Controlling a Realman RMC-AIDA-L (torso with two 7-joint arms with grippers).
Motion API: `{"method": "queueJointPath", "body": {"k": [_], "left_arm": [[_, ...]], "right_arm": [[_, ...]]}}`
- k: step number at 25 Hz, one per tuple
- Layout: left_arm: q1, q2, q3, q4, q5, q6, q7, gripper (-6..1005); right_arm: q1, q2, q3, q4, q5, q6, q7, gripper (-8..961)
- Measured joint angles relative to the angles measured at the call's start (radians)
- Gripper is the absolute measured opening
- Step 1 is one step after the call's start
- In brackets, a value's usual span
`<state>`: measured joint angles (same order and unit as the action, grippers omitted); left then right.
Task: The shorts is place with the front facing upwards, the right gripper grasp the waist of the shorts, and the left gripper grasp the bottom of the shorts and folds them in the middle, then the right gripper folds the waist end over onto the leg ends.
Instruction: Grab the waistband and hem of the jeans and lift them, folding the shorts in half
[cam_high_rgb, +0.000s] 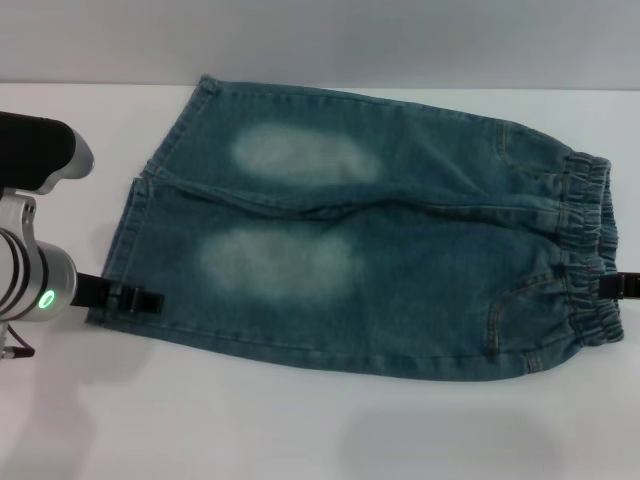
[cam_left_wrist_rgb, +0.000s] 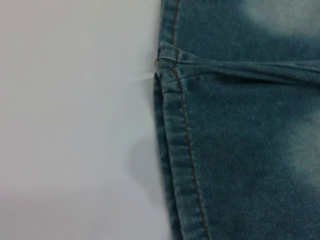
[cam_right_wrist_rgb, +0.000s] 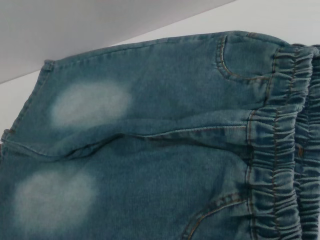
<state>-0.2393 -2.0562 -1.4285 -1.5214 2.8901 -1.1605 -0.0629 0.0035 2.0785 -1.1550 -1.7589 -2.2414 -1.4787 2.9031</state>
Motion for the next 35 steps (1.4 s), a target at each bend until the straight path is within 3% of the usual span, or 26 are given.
{"method": "queueJointPath", "body": {"k": [15,22,35], "left_arm": [[-0.004,-0.001,-0.007,0.037,0.0,0.004,0.008,829],[-0.054,-0.001,-0.014,0.094,-0.003,-0.026,0.02,822],[-0.047,-0.001,-0.005,0.074,-0.002,-0.045,0.028,791]], "right_arm": [[0.001,0.0,0.0,-0.002,0.002,-0.009,0.0,726],[-0.001,0.0,0.003,-0.011,0.003,-0.017,0.0,721],[-0.005,0.0,0.008,-0.018,0.023,-0.036,0.0,710]]}}
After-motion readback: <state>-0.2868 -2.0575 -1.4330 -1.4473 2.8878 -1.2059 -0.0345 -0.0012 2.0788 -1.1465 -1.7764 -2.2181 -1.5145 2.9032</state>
